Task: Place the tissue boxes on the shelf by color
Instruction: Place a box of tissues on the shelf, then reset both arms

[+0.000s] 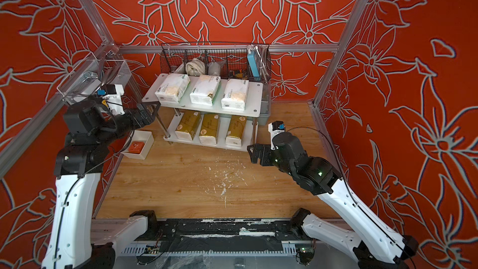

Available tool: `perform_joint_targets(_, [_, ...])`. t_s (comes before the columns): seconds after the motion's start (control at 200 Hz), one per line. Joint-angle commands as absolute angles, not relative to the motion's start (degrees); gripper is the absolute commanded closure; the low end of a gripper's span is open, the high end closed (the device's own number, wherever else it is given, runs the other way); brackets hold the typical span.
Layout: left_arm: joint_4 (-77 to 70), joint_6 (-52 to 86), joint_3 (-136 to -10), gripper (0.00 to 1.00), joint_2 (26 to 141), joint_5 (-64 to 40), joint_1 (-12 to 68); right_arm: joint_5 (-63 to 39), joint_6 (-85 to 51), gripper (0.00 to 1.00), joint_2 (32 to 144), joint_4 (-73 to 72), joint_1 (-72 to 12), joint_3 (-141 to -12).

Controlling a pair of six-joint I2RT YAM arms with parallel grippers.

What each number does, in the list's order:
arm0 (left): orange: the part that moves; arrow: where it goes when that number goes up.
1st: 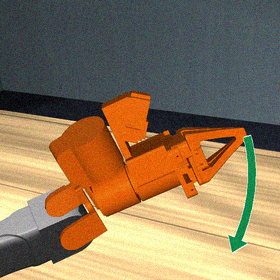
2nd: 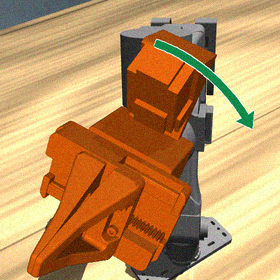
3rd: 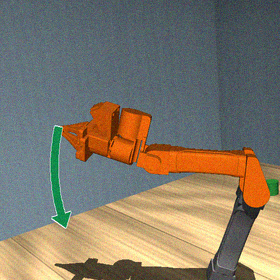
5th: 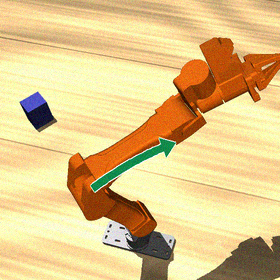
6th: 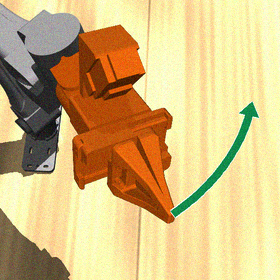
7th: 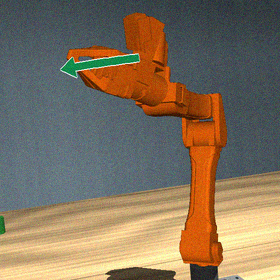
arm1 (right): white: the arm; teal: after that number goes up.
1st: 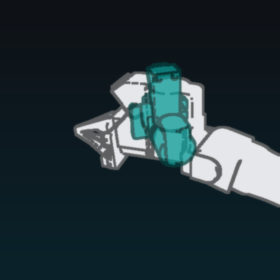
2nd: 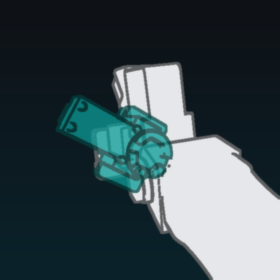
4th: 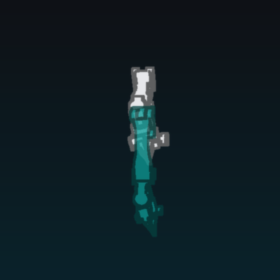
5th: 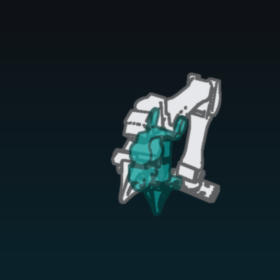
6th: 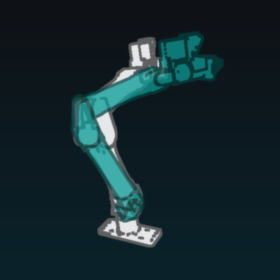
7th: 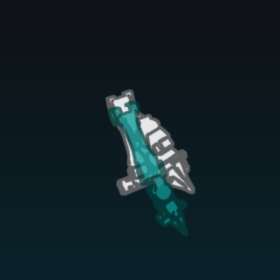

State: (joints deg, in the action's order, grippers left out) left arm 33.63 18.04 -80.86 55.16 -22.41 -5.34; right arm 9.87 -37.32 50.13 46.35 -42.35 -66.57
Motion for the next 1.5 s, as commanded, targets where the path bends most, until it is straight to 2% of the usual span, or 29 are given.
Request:
perform_joint_targets(0.0, [27.0,12.0,-74.2,0.01,52.8,-14.4,-3.1,22.9,-30.4,0.01,46.9,46.5,-38.5,-64.1])
perform_joint_targets(0.33, [8.8,3.2,-40.7,0.01,31.4,-3.2,-0.9,33.5,-21.9,0.01,41.0,27.4,-22.3,-47.3])
perform_joint_targets(0.43, [7.5,0.1,-33.3,0.01,29.2,1.9,-0.9,35.3,-16.9,0.01,41.8,18.9,-17.6,-41.0])
perform_joint_targets(0.545, [-1.4,-2.3,-24.5,0.01,29.6,3.8,-0.9,35.2,-14.1,0.01,46.0,15.3,-12.8,-37.3])
perform_joint_targets(0.666, [-12.9,-1.5,-18.7,0.01,35.9,2.9,-0.9,37.1,-11.0,0.01,50.3,8.6,-9.5,-32.9])
perform_joint_targets(0.931, [-35.3,-2.0,-13.3,0.01,61.7,0.0,-0.8,37.2,-5.2,0.01,62.8,-11.7,-8.5,-25.5])
perform_joint_targets(1.036, [-40.5,-0.8,-13.6,0.01,67.5,1.9,0.0,31.8,-3.1,0.01,68.1,-27.6,-8.3,-20.0])
perform_joint_targets(1.076, [-41.8,-1.6,-14.1,0.01,70.3,2.1,0.7,29.6,-2.9,0.01,68.5,-27.8,-8.3,-20.5])
perform_joint_targets(1.131, [-44.8,-2.9,-14.1,0.01,73.9,0.6,1.1,25.6,-2.6,0.01,70.7,-37.6,-7.4,-18.0])
perform_joint_targets(1.211, [-46.9,-3.4,-14.5,0.01,77.4,-0.4,1.1,21.4,-2.0,0.01,76.4,-44.5,-6.1,-17.2])
perform_joint_targets(1.261, [-48.6,-3.5,-14.8,0.01,80.0,-0.9,0.9,16.6,-0.6,0.01,78.8,-43.9,-5.6,-18.3])
perform_joint_targets(1.306, [-48.0,-2.7,-16.0,0.01,81.0,-1.3,0.1,15.1,0.7,0.01,82.9,-52.2,-5.5,-17.0])
perform_joint_targets(1.366, [-44.6,-1.3,-17.4,0.01,80.6,-4.4,-2.0,14.2,-0.6,0.01,80.7,-45.0,-4.8,-18.5])
perform_joint_targets(1.431, [-43.9,0.1,-18.1,0.02,81.1,-8.4,-4.6,11.6,-1.2,0.01,82.5,-48.7,-2.8,-18.1])
perform_joint_targets(1.496, [-44.9,-0.8,-17.5,0.02,80.9,-8.9,-4.0,11.5,-1.6,0.01,81.0,-44.6,-2.8,-18.9])
